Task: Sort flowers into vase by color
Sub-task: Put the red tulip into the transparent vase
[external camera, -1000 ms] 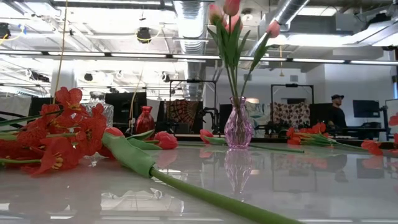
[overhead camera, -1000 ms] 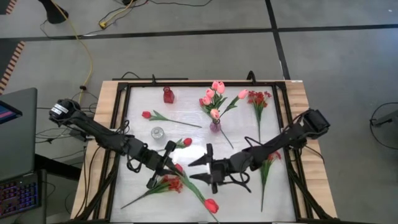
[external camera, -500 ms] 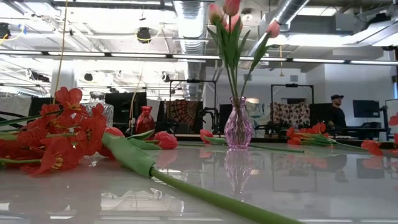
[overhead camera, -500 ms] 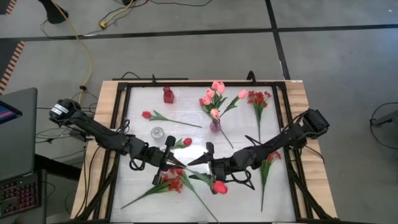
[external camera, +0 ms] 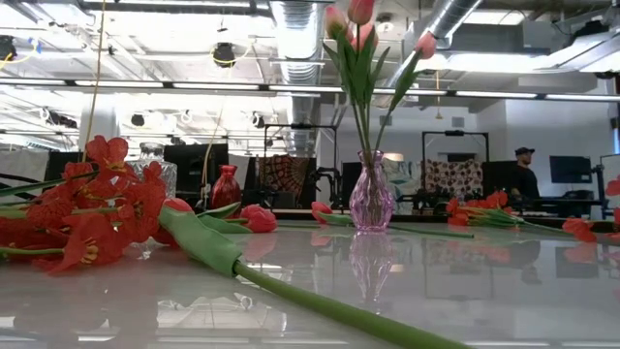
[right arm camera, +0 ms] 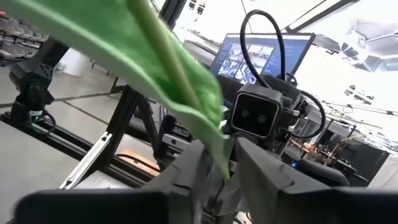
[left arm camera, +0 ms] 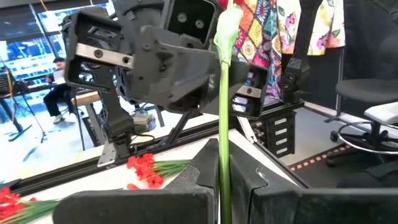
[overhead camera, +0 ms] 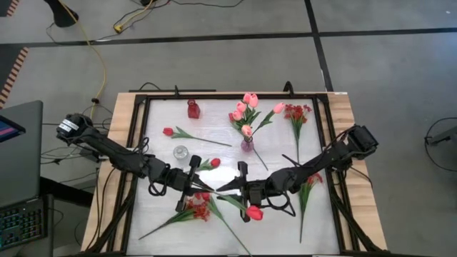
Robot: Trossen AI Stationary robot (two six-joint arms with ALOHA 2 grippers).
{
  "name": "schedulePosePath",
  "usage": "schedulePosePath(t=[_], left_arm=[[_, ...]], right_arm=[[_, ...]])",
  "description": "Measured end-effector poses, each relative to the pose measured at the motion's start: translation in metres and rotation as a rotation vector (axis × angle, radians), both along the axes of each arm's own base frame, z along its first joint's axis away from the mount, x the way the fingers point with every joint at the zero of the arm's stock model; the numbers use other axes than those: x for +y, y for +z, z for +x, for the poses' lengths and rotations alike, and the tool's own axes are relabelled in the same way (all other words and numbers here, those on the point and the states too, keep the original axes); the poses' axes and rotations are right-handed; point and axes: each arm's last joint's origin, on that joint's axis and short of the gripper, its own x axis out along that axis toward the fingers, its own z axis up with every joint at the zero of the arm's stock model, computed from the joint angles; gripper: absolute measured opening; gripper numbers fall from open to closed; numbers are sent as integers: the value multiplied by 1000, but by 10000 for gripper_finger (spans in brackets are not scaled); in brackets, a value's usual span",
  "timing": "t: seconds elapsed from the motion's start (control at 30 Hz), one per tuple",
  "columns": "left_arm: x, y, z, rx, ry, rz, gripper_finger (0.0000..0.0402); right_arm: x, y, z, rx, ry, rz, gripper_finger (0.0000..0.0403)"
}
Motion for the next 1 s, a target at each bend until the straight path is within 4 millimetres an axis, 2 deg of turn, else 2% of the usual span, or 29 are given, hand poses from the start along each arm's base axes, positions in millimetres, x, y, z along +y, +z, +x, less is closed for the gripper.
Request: schedulePosePath(t=[0.23,0.43,0.53,0.67,0.87,1.0], left_arm=[[0,-1,0,8,9,3,0],[1,-5,0,44,25,36,13],[0,-8,0,70,14,61,46],[1,-9,0,82,15,60,111],[4,-11,0,127,97,-28,211],[8,-16,2,185,94,-54,250]], right_arm=[[0,0,0,-2,-2,1,29],[-1,-1,0,17,-4,37,25],[-2,-3,2,55,-8,132,25],[-7,-12,5,146,-25,209,26],[-13,-19,8,226,-40,307,26],[-15,-18,12,284,-54,346,26]])
